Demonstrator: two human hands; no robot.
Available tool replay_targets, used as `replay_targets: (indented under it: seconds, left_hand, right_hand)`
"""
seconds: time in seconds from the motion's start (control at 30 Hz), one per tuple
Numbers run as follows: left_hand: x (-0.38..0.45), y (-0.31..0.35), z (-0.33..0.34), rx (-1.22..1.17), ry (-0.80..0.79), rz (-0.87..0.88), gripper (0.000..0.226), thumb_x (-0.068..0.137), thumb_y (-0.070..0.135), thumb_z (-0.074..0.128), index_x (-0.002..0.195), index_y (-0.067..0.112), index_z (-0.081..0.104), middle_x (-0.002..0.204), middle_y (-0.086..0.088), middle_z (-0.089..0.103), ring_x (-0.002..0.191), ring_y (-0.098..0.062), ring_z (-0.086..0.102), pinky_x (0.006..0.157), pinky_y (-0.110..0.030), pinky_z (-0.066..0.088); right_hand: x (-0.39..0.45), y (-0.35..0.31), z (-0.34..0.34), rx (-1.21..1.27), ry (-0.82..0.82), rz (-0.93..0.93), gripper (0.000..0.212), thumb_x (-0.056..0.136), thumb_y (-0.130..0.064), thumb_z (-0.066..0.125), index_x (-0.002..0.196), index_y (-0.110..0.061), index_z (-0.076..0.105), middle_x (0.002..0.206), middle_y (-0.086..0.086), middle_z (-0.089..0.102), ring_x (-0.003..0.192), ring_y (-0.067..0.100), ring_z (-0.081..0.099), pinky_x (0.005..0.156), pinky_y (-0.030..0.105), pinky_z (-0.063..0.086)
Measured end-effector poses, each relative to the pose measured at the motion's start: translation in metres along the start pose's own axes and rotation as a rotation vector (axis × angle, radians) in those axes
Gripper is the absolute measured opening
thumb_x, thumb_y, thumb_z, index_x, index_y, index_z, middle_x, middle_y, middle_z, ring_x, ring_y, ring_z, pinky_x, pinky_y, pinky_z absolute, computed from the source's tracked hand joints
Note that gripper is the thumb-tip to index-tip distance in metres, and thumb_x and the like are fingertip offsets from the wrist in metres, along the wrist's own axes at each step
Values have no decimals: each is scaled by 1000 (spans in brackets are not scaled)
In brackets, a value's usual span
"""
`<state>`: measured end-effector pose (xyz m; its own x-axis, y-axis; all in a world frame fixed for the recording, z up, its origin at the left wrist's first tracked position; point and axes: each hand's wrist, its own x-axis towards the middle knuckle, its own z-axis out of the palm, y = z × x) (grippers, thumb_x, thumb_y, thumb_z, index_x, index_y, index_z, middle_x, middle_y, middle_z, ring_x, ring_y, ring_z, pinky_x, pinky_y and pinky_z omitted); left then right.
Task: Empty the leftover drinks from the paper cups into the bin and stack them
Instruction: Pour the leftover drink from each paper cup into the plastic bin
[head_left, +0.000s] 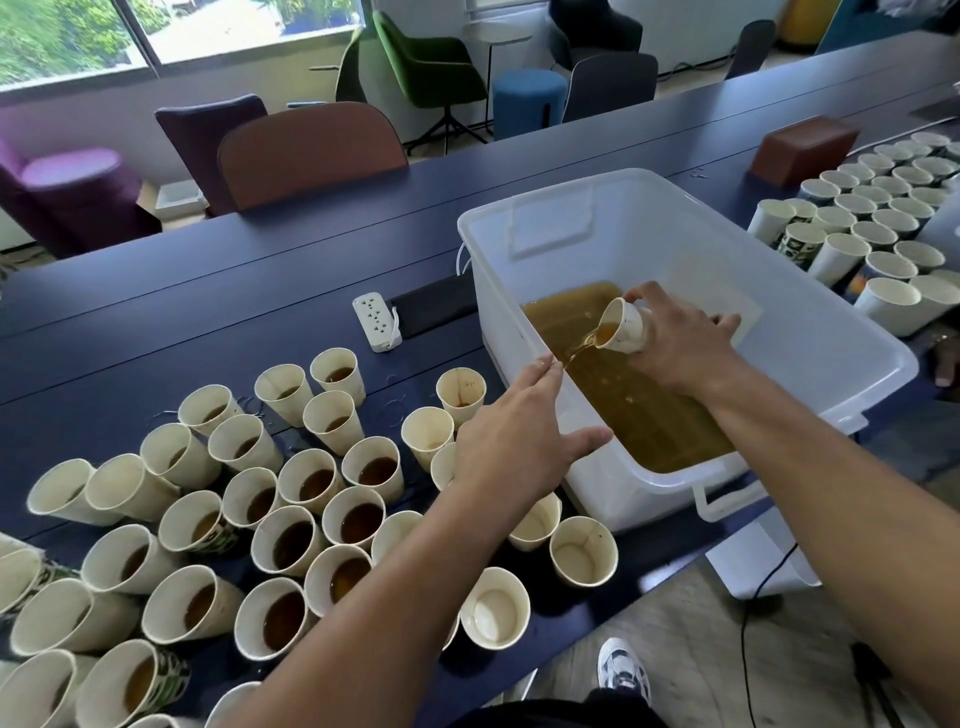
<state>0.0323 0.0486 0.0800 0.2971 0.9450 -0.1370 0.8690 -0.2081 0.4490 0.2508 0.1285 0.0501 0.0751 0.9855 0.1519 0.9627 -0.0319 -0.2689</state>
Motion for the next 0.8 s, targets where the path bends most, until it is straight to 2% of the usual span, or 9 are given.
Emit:
replay_targets:
  seconds: [0.23, 0.5, 0.8]
  left_hand:
    - [0, 0, 0, -15, 3, -5, 90, 87, 70, 58, 161, 36, 19, 166, 25, 12, 143, -14, 43, 92, -41, 54]
    - [0, 0, 0, -11, -2, -9, 89, 88, 70, 58, 161, 35, 18, 166, 25, 11, 143, -14, 42, 92, -41, 54]
    - [0, 2, -1, -11, -1, -12, 90, 88, 70, 58, 160, 37, 18, 166, 25, 12, 142, -14, 43, 88, -38, 54]
  right_hand:
    - [0, -1, 0, -49, 38, -49, 58, 83, -28, 77, 128, -30, 40, 119, 9, 59, 105, 29, 55, 84, 41, 19]
    - [-2, -6, 0, -182, 88, -154, 59, 81, -29, 77, 128, -31, 43, 122, 11, 59, 108, 33, 55, 88, 48, 31]
    - [-7, -13, 0, -292, 103, -238, 63, 77, -17, 78, 128, -33, 44, 127, 8, 58, 117, 34, 50, 91, 49, 30]
